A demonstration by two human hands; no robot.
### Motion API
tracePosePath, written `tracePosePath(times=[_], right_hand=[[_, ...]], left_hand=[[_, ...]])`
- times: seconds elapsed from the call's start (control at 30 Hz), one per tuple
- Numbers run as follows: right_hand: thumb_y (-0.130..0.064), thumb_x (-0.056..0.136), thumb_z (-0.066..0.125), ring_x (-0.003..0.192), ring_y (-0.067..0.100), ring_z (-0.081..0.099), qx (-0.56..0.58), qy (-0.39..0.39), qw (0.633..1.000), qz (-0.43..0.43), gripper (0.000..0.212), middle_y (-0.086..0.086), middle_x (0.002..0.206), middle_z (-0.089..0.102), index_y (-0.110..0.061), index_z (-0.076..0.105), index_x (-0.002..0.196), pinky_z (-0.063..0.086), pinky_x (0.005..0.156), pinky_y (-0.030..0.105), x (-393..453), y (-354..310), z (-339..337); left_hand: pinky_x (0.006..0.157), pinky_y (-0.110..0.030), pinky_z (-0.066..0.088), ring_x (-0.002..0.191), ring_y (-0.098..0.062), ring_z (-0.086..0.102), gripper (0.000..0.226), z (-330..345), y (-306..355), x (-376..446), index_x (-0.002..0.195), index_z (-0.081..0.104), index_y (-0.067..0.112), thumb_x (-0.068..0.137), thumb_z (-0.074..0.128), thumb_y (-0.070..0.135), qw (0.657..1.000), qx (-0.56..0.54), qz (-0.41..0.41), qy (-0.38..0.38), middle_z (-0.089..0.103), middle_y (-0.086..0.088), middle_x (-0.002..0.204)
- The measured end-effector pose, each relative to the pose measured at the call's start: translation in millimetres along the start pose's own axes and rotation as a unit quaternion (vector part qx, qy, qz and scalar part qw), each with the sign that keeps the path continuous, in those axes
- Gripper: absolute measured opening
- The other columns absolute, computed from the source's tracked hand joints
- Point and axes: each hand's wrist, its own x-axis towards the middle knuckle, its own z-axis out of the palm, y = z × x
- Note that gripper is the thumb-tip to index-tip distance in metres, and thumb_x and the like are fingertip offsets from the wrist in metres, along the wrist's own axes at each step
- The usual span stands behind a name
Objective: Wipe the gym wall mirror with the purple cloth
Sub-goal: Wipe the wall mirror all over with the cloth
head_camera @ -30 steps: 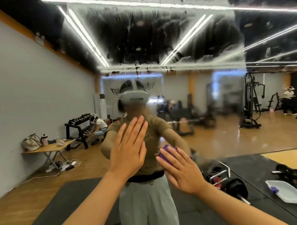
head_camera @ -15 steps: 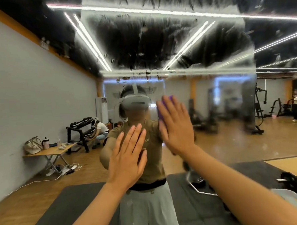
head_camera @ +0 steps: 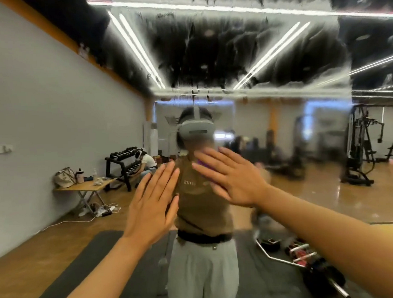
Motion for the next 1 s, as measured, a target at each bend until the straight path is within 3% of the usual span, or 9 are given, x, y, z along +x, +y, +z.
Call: tracePosePath(times=[0.17, 0.27, 0.33, 0.43, 0.53, 0.63, 0.8, 0.9, 1.0], right_hand=[[-0.026, 0.102, 0.045, 0.15, 0.031, 0.03, 0.009, 0.117, 0.976, 0.182, 0.053, 0.014, 0.16, 0.036, -0.01, 0.043, 0.152, 0.018, 0.124, 0.043, 65.6, 64.9, -22.9], [-0.026, 0.103, 0.044, 0.152, 0.032, 0.025, 0.018, 0.143, 0.956, 0.256, 0.055, 0.013, 0.162, 0.032, -0.01, 0.038, 0.155, 0.016, 0.125, 0.045, 65.2, 50.6, -16.7], [-0.028, 0.103, 0.041, 0.152, 0.033, 0.023, 0.019, 0.131, 0.964, 0.229, 0.056, 0.014, 0.163, 0.03, -0.011, 0.035, 0.156, 0.018, 0.124, 0.048, 46.8, 21.0, -4.4], [-0.031, 0.1, 0.044, 0.154, 0.03, 0.016, 0.039, 0.043, 0.994, 0.092, 0.062, 0.01, 0.166, 0.022, -0.015, 0.03, 0.158, 0.015, 0.125, 0.048, -5.9, -35.9, 14.2], [-0.033, 0.099, 0.048, 0.155, 0.024, 0.015, 0.017, -0.036, 0.999, -0.022, 0.065, 0.005, 0.167, 0.02, -0.018, 0.029, 0.159, 0.012, 0.126, 0.043, -51.8, -70.5, 23.6], [-0.032, 0.103, 0.043, 0.154, 0.022, 0.019, 0.014, -0.048, 0.998, -0.042, 0.058, 0.003, 0.166, 0.024, -0.019, 0.031, 0.158, 0.015, 0.125, 0.04, -51.8, -61.7, 20.0], [-0.031, 0.105, 0.035, 0.153, 0.025, 0.023, -0.006, 0.044, 0.973, 0.227, 0.056, 0.009, 0.164, 0.028, -0.012, 0.03, 0.157, 0.017, 0.125, 0.041, -0.1, -7.1, -6.9], [-0.03, 0.103, 0.035, 0.153, 0.023, 0.02, 0.004, 0.082, 0.942, 0.326, 0.059, 0.01, 0.164, 0.027, -0.009, 0.029, 0.157, 0.008, 0.126, 0.035, 18.8, 1.6, -12.3], [-0.027, 0.102, 0.037, 0.155, 0.023, 0.013, 0.043, 0.125, 0.905, 0.404, 0.06, 0.01, 0.165, 0.023, -0.006, 0.026, 0.157, 0.008, 0.127, 0.039, 23.2, -33.9, 0.3]], left_hand=[[0.123, -0.045, 0.02, 0.154, -0.021, 0.021, 0.061, -5.1, -0.4, -0.2, 0.157, 0.032, 0.01, 0.101, 0.04, 0.034, 1.0, 0.026, -0.005, -0.012, 0.023, -0.007, 0.166], [0.124, -0.045, 0.017, 0.155, -0.02, 0.017, 0.063, -7.0, -1.4, -1.9, 0.158, 0.028, 0.01, 0.101, 0.039, 0.034, 0.999, 0.026, -0.035, -0.02, 0.019, -0.007, 0.168], [0.125, -0.044, 0.015, 0.155, -0.019, 0.015, 0.064, -7.9, -4.1, -2.1, 0.159, 0.024, 0.01, 0.101, 0.037, 0.034, 0.998, 0.021, -0.051, -0.02, 0.017, -0.007, 0.168], [0.124, -0.045, 0.016, 0.155, -0.02, 0.015, 0.064, -9.8, -10.7, -1.5, 0.16, 0.023, 0.01, 0.102, 0.035, 0.035, 0.999, 0.019, -0.039, -0.03, 0.016, -0.007, 0.168], [0.124, -0.045, 0.016, 0.155, -0.021, 0.015, 0.066, -10.3, -15.4, -3.2, 0.16, 0.021, 0.01, 0.101, 0.036, 0.035, 0.999, 0.011, -0.041, -0.035, 0.015, -0.007, 0.169], [0.124, -0.044, 0.014, 0.155, -0.021, 0.014, 0.066, -10.5, -21.9, -6.8, 0.16, 0.021, 0.011, 0.101, 0.038, 0.035, 0.999, 0.003, -0.033, -0.029, 0.014, -0.006, 0.169], [0.124, -0.045, 0.015, 0.155, -0.019, 0.016, 0.063, -13.3, -42.2, -4.6, 0.159, 0.027, 0.012, 0.101, 0.038, 0.035, 1.0, 0.008, -0.001, -0.029, 0.017, -0.004, 0.168], [0.124, -0.047, 0.016, 0.154, -0.021, 0.019, 0.062, -15.7, -53.2, -1.8, 0.158, 0.028, 0.012, 0.101, 0.036, 0.035, 1.0, 0.005, 0.014, -0.02, 0.019, -0.006, 0.168], [0.125, -0.044, 0.013, 0.154, -0.021, 0.019, 0.062, -16.3, -62.5, 1.3, 0.158, 0.029, 0.012, 0.101, 0.037, 0.036, 1.0, 0.003, 0.011, -0.011, 0.02, -0.007, 0.167]])
